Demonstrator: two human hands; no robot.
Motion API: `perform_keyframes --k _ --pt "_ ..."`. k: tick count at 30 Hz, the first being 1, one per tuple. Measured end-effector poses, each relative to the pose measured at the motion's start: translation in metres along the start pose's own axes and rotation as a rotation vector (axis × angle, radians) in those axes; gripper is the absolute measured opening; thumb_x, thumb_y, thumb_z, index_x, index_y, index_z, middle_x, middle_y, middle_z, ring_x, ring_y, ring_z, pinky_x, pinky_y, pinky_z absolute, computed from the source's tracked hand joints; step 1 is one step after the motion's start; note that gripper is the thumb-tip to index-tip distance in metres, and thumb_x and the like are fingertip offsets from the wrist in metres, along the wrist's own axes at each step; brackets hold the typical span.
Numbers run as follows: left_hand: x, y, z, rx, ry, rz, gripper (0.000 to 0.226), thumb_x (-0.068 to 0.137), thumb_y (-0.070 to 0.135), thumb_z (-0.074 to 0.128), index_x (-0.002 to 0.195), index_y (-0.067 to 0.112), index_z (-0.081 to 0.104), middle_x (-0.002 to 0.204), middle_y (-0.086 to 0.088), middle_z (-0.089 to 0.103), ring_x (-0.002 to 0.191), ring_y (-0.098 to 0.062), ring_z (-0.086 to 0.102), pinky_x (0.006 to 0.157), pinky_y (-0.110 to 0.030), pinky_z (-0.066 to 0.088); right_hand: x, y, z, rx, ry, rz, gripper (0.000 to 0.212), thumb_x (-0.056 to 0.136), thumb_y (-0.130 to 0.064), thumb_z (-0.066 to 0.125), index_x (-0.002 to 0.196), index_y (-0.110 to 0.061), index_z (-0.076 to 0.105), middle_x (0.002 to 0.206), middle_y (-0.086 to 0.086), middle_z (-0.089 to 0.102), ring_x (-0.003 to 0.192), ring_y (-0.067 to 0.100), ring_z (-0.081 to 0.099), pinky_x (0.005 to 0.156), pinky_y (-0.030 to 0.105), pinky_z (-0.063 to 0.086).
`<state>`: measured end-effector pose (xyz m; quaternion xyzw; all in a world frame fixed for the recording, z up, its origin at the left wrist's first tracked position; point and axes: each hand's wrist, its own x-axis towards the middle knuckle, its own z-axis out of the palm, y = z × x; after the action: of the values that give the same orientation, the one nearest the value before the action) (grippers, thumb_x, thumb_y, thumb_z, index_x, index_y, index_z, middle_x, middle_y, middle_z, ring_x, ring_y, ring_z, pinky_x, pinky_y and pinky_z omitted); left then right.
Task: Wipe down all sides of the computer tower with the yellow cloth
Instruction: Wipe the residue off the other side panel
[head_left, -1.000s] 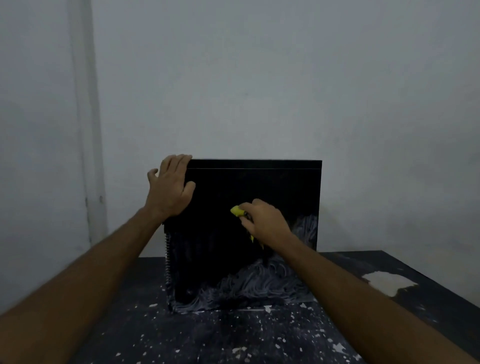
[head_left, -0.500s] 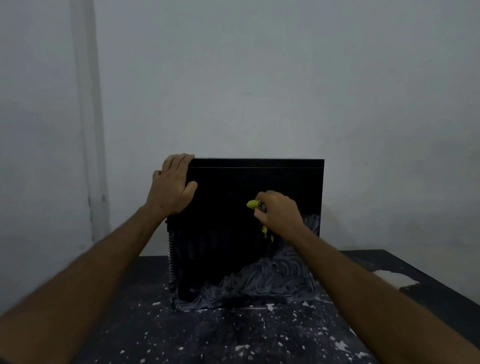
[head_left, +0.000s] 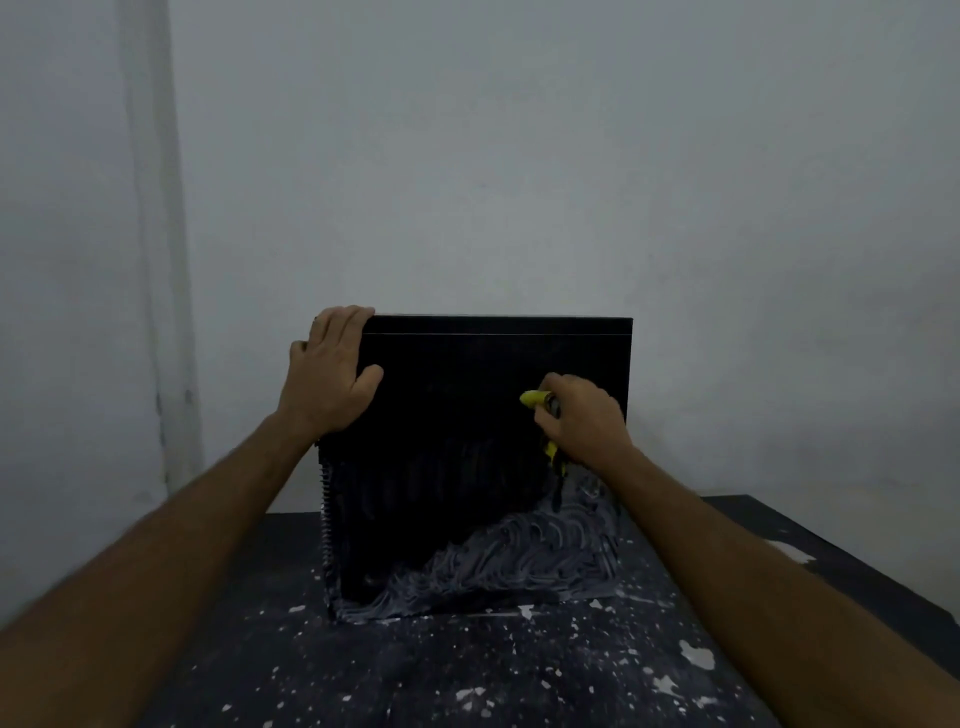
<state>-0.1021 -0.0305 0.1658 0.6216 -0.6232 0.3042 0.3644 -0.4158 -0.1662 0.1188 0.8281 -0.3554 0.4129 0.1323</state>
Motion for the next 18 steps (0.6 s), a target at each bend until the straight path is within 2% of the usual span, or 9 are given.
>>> perform_keyframes --k 4,7,8,11,12,15,16,18 --pt "0.0 0.0 0.001 0.001 0.01 0.004 0.075 0.082 0.041 0.038 0.152 0.016 0.036 0.155 -0.003 0.037 0.147 -0.023 0.026 0.102 -0.058 0.036 -0.006 0.0 0.001 -0.062 -0.193 -0.059 0.019 0.088 -0.033 0.066 0.103 -0.021 0.061 0.09 0.001 0.062 0.08 0.026 0.064 0.062 0.036 0.052" --pt "0.0 0.0 0.0 0.003 0.005 0.002 0.075 0.082 0.041 0.04 0.152 0.016 0.035 0.155 -0.003 0.036 0.147 -0.023 0.026 0.102 -0.058 0.036 -0.005 0.01 -0.001 0.001 -0.004 0.046 0.02 0.088 -0.031 0.067 0.1 -0.018 0.058 0.086 0.003 0.06 0.073 0.026 0.058 0.059 0.037 0.05" --pt "0.0 0.0 0.001 0.003 0.006 0.0 0.075 0.081 0.041 0.04 0.152 0.016 0.035 0.155 -0.003 0.036 0.148 -0.023 0.026 0.102 -0.058 0.036 -0.007 0.01 0.0 0.015 0.003 0.043 0.019 0.089 -0.03 0.066 0.1 -0.018 0.056 0.087 0.003 0.059 0.072 0.026 0.057 0.058 0.038 0.05" --pt "0.0 -0.001 0.002 0.012 0.006 -0.002 0.075 0.082 0.041 0.039 0.153 0.017 0.034 0.156 -0.003 0.035 0.148 -0.023 0.025 0.101 -0.057 0.036 -0.011 0.013 -0.004 -0.044 -0.217 -0.019 0.017 0.088 -0.032 0.066 0.101 -0.024 0.057 0.086 0.0 0.061 0.078 0.026 0.063 0.063 0.04 0.055" --pt "0.0 -0.001 0.002 0.016 0.002 0.0 0.075 0.082 0.041 0.04 0.153 0.017 0.033 0.156 -0.003 0.035 0.148 -0.023 0.025 0.101 -0.057 0.036 -0.01 0.016 -0.008 -0.062 -0.233 0.0 0.017 0.087 -0.032 0.066 0.1 -0.024 0.058 0.085 0.0 0.062 0.078 0.026 0.065 0.063 0.04 0.056" --pt "0.0 -0.001 0.003 0.019 0.005 0.002 0.074 0.082 0.04 0.041 0.152 0.017 0.034 0.156 -0.003 0.035 0.147 -0.022 0.025 0.101 -0.056 0.036 -0.011 0.032 -0.008 -0.02 -0.039 0.071 0.021 0.089 -0.031 0.066 0.105 -0.021 0.056 0.085 0.002 0.061 0.072 0.026 0.06 0.059 0.04 0.054" --pt "0.0 -0.001 0.003 0.018 0.008 0.001 0.074 0.083 0.039 0.041 0.152 0.017 0.034 0.156 -0.003 0.035 0.147 -0.022 0.025 0.101 -0.056 0.036 -0.015 0.032 -0.007 -0.023 -0.038 0.054 0.022 0.09 -0.031 0.064 0.107 -0.021 0.055 0.087 0.002 0.06 0.072 0.026 0.059 0.059 0.04 0.053" --pt "-0.001 -0.001 0.004 0.017 0.007 -0.002 0.075 0.083 0.04 0.041 0.153 0.017 0.033 0.157 -0.003 0.034 0.148 -0.022 0.025 0.101 -0.055 0.035 -0.021 0.036 -0.005 -0.071 -0.15 0.005 0.023 0.09 -0.031 0.064 0.11 -0.023 0.056 0.09 0.002 0.062 0.077 0.028 0.063 0.061 0.04 0.054"
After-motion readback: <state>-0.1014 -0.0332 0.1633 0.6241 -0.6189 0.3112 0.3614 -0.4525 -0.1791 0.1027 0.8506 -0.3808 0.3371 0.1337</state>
